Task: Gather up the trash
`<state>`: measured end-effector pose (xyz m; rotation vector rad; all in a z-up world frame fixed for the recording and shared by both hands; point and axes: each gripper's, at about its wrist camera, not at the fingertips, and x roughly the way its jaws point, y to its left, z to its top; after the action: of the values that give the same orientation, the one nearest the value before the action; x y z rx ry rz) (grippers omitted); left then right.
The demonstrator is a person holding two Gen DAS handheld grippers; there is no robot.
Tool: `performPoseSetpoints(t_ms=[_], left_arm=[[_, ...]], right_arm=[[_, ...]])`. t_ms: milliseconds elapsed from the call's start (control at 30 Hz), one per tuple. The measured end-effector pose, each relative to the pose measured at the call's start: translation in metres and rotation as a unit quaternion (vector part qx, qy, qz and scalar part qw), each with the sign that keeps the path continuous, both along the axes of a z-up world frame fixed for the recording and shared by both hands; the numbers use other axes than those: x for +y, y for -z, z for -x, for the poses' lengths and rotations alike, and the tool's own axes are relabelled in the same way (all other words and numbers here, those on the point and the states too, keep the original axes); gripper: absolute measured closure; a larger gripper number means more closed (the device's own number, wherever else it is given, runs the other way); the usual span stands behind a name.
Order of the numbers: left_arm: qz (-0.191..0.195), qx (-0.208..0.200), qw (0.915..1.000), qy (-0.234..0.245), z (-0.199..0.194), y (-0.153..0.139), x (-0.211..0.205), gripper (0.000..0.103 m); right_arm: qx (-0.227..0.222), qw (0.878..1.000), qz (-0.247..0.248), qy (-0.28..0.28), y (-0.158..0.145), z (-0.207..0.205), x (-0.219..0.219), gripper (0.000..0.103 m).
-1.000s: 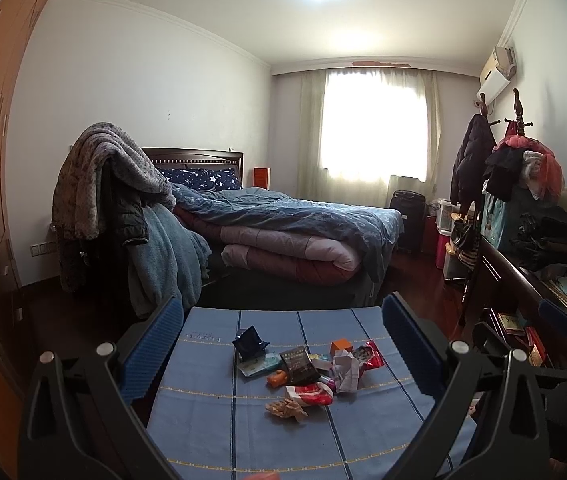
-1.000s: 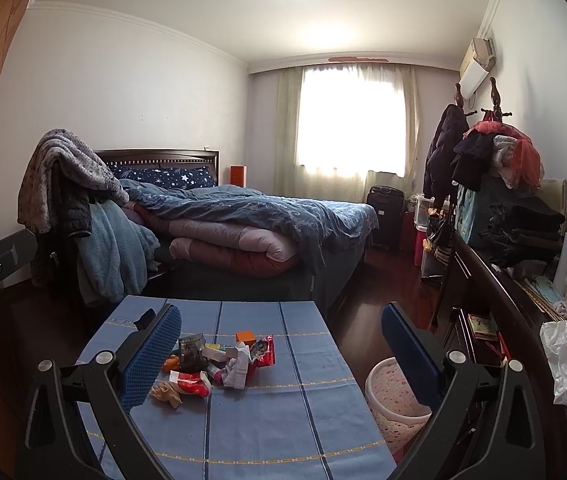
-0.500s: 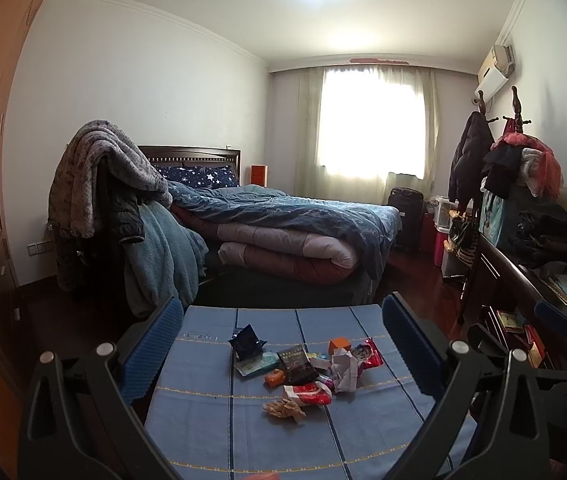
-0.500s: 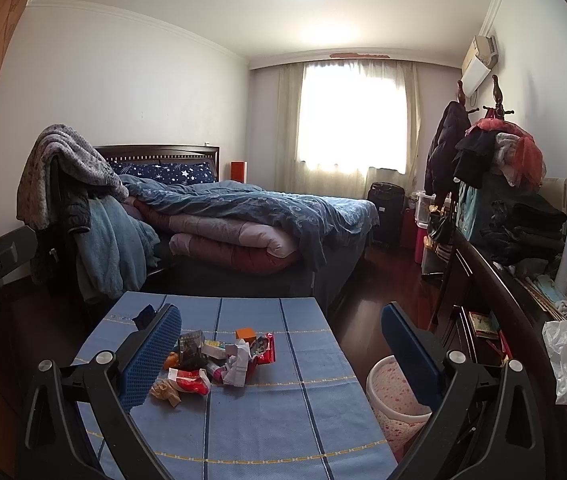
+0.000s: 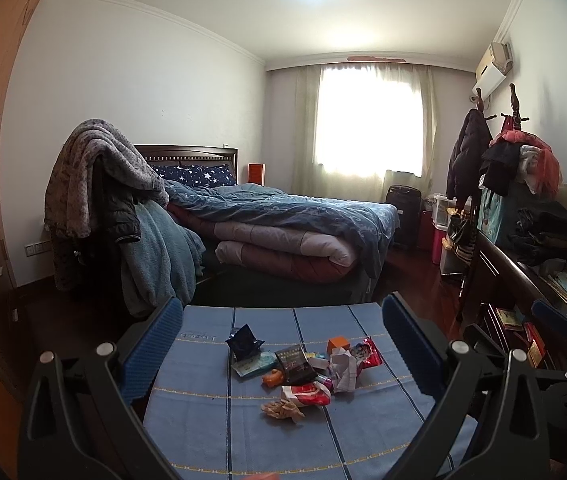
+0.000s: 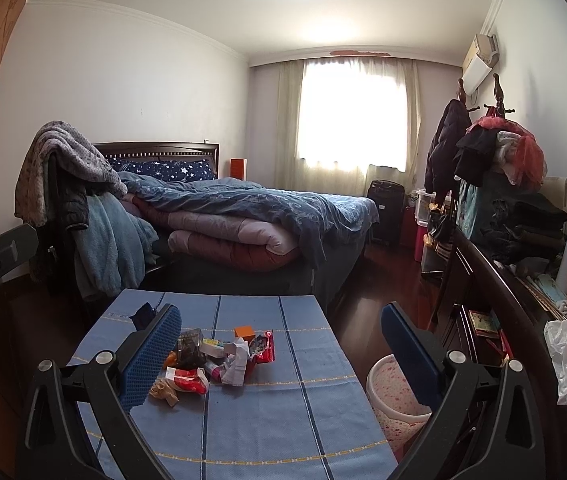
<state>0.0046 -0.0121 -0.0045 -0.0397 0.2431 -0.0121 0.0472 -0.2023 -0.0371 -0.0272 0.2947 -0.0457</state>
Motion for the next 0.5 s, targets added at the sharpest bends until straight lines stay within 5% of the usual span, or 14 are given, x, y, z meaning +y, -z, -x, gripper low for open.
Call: performPoseSetpoints(t_ms=[500], left_arm=[[-0.002, 0.013, 0.9999, 0.003, -0.012, 0.005, -0.003, 0.003]], right_arm=[[0.017, 1.0, -0.002, 0.0, 0.009, -0.012, -0.002, 0.004]])
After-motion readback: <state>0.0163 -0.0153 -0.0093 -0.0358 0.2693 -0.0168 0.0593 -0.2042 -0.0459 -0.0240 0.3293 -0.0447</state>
